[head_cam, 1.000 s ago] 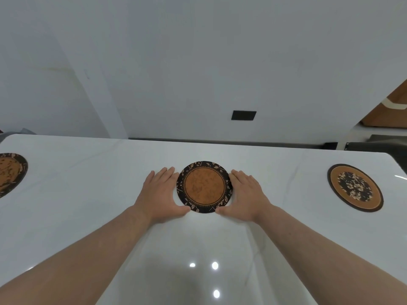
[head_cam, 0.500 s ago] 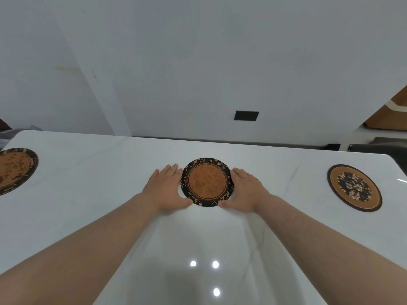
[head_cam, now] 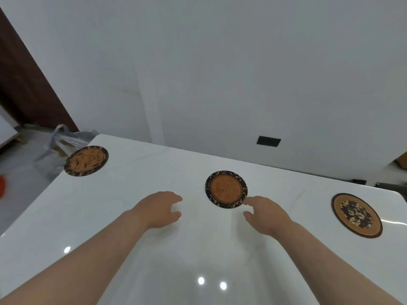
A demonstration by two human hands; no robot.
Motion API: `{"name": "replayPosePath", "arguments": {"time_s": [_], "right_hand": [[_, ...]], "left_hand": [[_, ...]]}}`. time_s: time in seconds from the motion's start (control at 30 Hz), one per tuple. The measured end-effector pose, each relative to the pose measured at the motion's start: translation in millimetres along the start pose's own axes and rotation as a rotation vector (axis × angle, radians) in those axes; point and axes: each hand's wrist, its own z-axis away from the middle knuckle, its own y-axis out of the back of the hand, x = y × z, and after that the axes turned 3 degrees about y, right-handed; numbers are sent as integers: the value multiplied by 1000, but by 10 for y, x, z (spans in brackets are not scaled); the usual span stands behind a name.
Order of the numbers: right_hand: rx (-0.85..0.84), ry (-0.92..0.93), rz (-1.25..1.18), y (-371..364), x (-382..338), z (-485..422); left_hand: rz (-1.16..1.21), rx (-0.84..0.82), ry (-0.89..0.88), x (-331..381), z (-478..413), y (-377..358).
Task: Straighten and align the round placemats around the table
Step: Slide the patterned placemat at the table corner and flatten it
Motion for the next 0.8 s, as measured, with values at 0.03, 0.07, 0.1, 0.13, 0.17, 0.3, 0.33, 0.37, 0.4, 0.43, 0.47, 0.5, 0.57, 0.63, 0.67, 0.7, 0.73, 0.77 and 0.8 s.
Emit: {"name": "replayPosePath", "arguments": {"time_s": [0.03, 0.07, 0.1, 0.13, 0.17, 0.3, 0.33, 0.37, 0.4, 0.43, 0.47, 0.5, 0.57, 0.63, 0.67, 0.7, 0.73, 0.77, 0.8], "right_hand": [[8, -11, -11, 33, -62, 81], [16, -28, -24, 64, -148, 178], [28, -39, -35, 85, -206, 243], [37, -47, -42, 100, -266, 302], [47, -56, -46, 112, -363, 392], [88, -70, -43, 121, -803, 724], [82, -70, -38, 111, -930, 797], [73, -68, -37, 91, -1061, 872], [66, -63, -35, 71, -1194, 941], [62, -53, -28, 52, -1332, 1005], [62, -44, -22, 45, -1482, 1063], [66, -32, -21, 34, -1630, 1119], [93, -9, -22, 22, -1909, 1224], [110, 7, -3, 35, -2177, 1339], [113, 9, 6, 44, -2301, 1399], [122, 12, 12, 52, -2404, 1449], [133, 18, 21, 68, -2501, 1495], [142, 27, 29, 83, -2593, 1542], [151, 31, 37, 103, -2652, 1572]], "left_hand": [[7, 6, 1, -27, 109, 10], [8, 14, -4, -64, 233, 33], [10, 21, -10, -88, 314, 53], [14, 28, -14, -120, 390, 78], [21, 37, -19, -172, 504, 113], [52, 73, -41, -442, 961, 218], [58, 74, -43, -525, 1094, 229], [58, 73, -49, -608, 1234, 242], [55, 77, -58, -695, 1372, 253], [51, 85, -62, -793, 1510, 257], [43, 93, -62, -902, 1649, 273], [36, 100, -56, -1012, 1795, 292], [28, 139, -41, -1256, 2048, 354], [23, 163, -22, -1502, 2267, 438], [21, 170, -11, -1609, 2382, 477], [15, 181, -9, -1707, 2481, 525], [10, 192, -8, -1800, 2568, 568], [11, 201, -3, -1892, 2654, 595], [15, 210, 3, -1964, 2699, 613]]}}
